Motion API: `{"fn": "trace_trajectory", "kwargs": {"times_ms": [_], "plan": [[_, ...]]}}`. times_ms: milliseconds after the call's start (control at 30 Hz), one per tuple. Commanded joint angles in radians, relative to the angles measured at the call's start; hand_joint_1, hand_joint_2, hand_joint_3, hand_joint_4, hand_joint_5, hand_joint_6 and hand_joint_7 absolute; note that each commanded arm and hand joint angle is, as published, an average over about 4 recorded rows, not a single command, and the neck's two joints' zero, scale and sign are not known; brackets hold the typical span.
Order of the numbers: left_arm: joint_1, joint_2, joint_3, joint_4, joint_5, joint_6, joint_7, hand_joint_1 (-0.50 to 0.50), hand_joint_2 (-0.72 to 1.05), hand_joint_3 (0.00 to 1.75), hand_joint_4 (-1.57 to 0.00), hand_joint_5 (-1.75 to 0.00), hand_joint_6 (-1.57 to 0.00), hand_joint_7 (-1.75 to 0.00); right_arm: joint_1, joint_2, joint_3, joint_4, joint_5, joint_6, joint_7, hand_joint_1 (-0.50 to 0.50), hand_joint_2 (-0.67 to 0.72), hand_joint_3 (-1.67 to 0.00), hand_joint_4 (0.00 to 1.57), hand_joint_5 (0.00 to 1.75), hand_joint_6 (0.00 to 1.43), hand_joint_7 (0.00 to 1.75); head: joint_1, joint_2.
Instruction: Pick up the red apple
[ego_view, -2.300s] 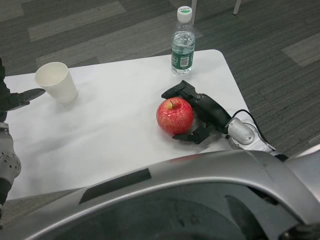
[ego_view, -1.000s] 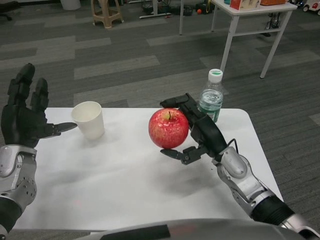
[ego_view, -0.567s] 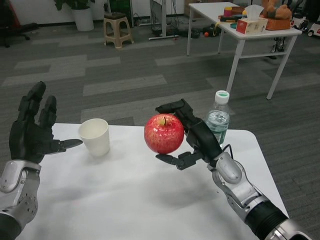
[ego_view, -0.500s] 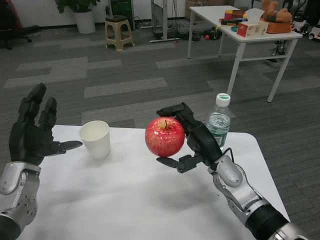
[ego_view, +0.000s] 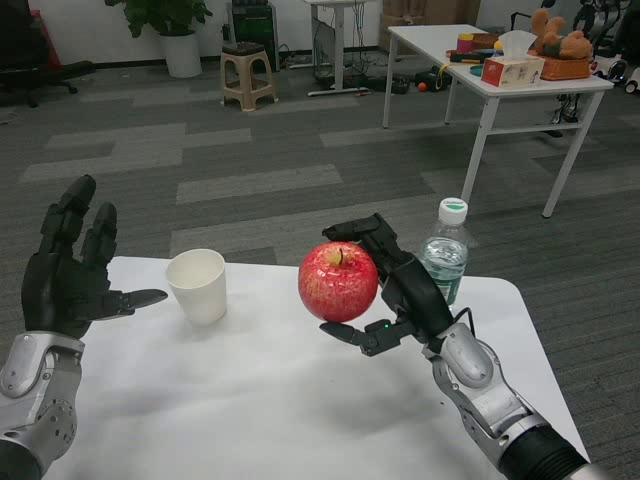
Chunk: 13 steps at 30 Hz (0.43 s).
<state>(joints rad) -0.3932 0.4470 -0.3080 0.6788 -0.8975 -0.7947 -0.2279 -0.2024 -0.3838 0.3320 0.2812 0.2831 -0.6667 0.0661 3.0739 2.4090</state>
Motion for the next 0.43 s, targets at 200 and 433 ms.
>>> {"fn": "trace_trajectory", "kwargs": {"times_ms": [200, 433], "plan": [[0.011, 0.008, 0.011, -0.014, 0.006, -0.003, -0.002, -0.26, 0.25, 0.00, 0.00, 0.00, 0.00, -0.42, -0.016, 0.004, 0.009, 0.029, 0.017, -0.023, -0.006, -0.20, -0.54, -1.03, 0.51, 1.36, 0.97, 1.54, 0.006, -0.037], [0.010, 0.008, 0.016, -0.015, 0.007, -0.003, -0.002, -0.26, 0.25, 0.00, 0.00, 0.00, 0.00, -0.42, -0.018, 0.005, 0.013, 0.038, 0.019, -0.025, -0.006, -0.21, -0.54, -1.03, 0.54, 1.36, 0.97, 1.54, 0.003, -0.043]]}}
